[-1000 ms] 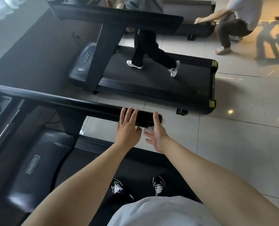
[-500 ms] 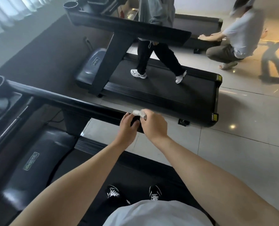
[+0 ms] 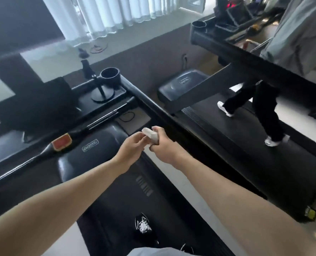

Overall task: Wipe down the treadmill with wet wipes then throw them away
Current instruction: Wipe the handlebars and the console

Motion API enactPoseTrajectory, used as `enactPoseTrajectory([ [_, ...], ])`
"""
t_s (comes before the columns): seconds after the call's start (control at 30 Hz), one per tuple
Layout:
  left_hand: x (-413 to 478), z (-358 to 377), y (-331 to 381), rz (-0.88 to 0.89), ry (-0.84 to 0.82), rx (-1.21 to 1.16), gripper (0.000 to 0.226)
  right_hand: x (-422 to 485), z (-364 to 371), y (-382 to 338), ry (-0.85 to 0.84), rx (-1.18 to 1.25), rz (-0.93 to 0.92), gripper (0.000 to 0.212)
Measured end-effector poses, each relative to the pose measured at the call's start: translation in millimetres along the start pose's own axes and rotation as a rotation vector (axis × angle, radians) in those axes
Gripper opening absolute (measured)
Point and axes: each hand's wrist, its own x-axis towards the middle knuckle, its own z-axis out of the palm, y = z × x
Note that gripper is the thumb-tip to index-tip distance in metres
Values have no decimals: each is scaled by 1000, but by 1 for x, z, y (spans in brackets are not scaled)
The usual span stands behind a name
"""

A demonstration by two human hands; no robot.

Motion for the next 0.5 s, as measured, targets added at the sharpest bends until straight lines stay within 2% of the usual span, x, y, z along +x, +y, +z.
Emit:
enactPoseTrajectory([
  [0.13, 11, -65, -13, -46, 172, -182, 20, 56, 51, -35, -63, 175, -21, 55],
  [0.27, 23, -132, -27, -15, 361, -343, 22, 105, 94, -77, -116, 373, 19, 44],
  [0.4, 39, -195, -43, -37, 546, -551, 22, 151, 143, -114, -146, 387, 36, 20],
  [0.5, 48, -234, -49, -36, 620, -629, 25, 178, 177, -145, -80, 371, 14, 17],
])
